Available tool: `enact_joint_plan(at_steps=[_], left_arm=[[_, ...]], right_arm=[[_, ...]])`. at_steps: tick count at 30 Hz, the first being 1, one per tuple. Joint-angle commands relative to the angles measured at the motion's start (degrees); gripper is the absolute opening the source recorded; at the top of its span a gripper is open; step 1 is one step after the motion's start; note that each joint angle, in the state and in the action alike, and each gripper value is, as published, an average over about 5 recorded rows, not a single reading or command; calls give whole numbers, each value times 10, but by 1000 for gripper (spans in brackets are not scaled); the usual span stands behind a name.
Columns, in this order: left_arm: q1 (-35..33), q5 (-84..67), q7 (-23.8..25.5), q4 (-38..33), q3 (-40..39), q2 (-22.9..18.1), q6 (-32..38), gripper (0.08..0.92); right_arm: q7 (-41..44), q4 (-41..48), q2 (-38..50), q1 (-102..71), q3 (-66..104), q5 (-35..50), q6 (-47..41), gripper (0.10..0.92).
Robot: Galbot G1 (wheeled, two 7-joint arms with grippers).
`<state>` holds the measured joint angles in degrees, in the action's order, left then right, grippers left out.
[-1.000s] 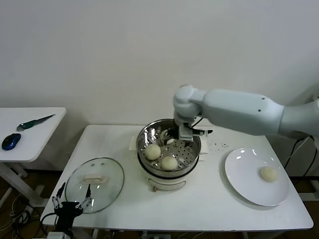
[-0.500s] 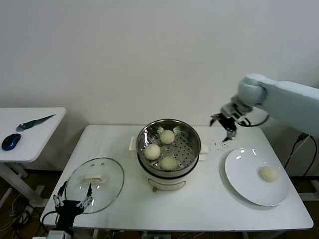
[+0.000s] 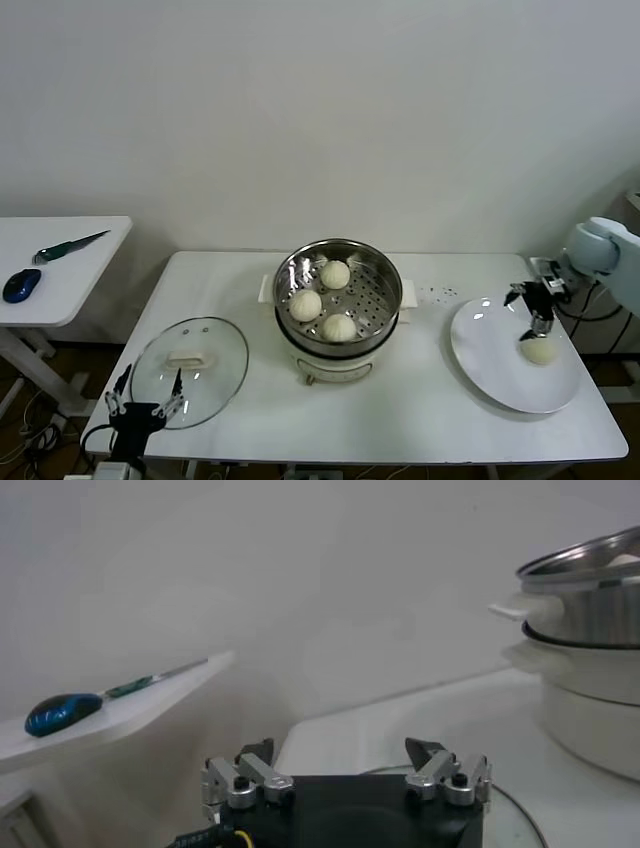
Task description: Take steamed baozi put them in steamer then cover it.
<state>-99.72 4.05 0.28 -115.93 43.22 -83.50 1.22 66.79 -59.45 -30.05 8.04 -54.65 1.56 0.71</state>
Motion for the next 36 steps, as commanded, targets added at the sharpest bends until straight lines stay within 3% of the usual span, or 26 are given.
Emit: enact_joint_plan(at_steps=[1,30,36], left_arm=[[-1,4,0,1,0,-3,-3,823],[-5,9,0,-2,1,-7,-5,823],[-5,11,0,-6,1,-7,-7,823]], right_arm=[[11,108,-10,-130,145,-95,31,823],[7,204,-105,-137,188,-167,65,820],[12,196,-98,-131,191,-163,65,721]])
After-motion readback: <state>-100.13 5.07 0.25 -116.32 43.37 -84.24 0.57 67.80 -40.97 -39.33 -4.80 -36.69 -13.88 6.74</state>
